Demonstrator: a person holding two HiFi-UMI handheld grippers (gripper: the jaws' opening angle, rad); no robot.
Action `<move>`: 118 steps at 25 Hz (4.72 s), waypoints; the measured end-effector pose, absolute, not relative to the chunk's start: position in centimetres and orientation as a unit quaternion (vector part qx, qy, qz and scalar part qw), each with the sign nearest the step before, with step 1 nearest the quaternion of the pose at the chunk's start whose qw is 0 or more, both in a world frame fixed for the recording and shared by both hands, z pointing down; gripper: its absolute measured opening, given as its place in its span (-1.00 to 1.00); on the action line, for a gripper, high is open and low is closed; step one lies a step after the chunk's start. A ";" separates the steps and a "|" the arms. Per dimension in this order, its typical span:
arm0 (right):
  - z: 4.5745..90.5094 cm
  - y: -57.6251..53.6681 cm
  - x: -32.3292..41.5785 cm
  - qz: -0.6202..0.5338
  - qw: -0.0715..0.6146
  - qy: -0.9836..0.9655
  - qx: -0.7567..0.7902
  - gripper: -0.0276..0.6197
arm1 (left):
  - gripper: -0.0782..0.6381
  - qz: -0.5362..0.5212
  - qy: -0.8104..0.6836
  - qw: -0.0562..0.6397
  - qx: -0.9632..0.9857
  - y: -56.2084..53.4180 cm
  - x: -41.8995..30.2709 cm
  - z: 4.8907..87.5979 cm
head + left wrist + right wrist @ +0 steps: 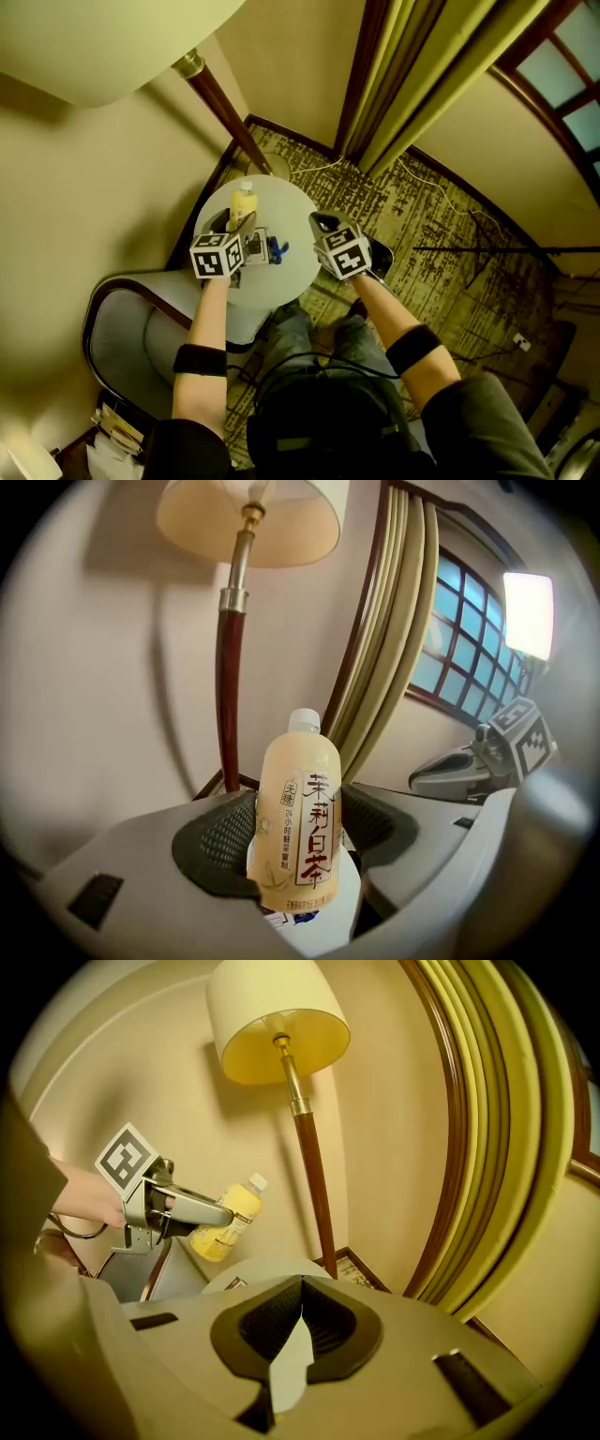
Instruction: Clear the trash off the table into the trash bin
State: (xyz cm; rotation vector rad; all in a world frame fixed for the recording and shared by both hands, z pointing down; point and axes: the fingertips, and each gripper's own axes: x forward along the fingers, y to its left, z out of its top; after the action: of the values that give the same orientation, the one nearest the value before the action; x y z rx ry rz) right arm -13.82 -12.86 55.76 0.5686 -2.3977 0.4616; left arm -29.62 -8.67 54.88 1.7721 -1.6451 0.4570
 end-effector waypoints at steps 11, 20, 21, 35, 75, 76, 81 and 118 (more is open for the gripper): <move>50.0 -10.0 -7.0 0.152 0.278 -0.925 0.211 -0.91 | 0.01 0.117 -0.677 0.294 0.664 -4.2 -21.1 47.8; 49.6 -11.2 5.8 0.185 0.264 -0.893 0.314 -0.91 | 0.01 0.147 -0.583 0.283 0.747 -6.7 -7.3 49.1; 50.1 -11.2 8.0 0.191 0.264 -0.884 0.334 -0.91 | 0.01 0.150 -0.567 0.282 0.759 -7.2 -5.2 49.6; 55.6 -8.4 26.6 0.271 0.247 -0.790 0.492 -0.91 | 0.01 0.220 -0.405 0.277 0.843 -8.3 13.6 53.7; 106.3 -9.6 19.2 0.389 0.321 -0.757 0.415 -0.91 | 0.04 0.373 -0.401 0.404 0.733 -9.4 10.2 111.0; 106.5 -9.4 19.3 0.391 0.323 -0.756 0.414 -0.91 | 0.05 0.376 -0.402 0.403 0.731 -9.3 10.2 111.3; 106.8 -8.6 19.7 0.393 0.332 -0.751 0.414 -0.91 | 0.31 0.376 -0.407 0.403 0.728 -8.8 10.0 111.8; 53.9 -8.9 5.6 0.189 0.251 -0.908 0.277 -0.91 | -0.78 0.170 -0.682 0.236 0.671 -0.4 -7.6 50.4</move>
State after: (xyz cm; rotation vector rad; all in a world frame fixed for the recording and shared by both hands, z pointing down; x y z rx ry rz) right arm 5.64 -8.89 53.86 0.7528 -2.4722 0.5145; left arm -7.62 -0.40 50.40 1.8394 -1.8705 0.4654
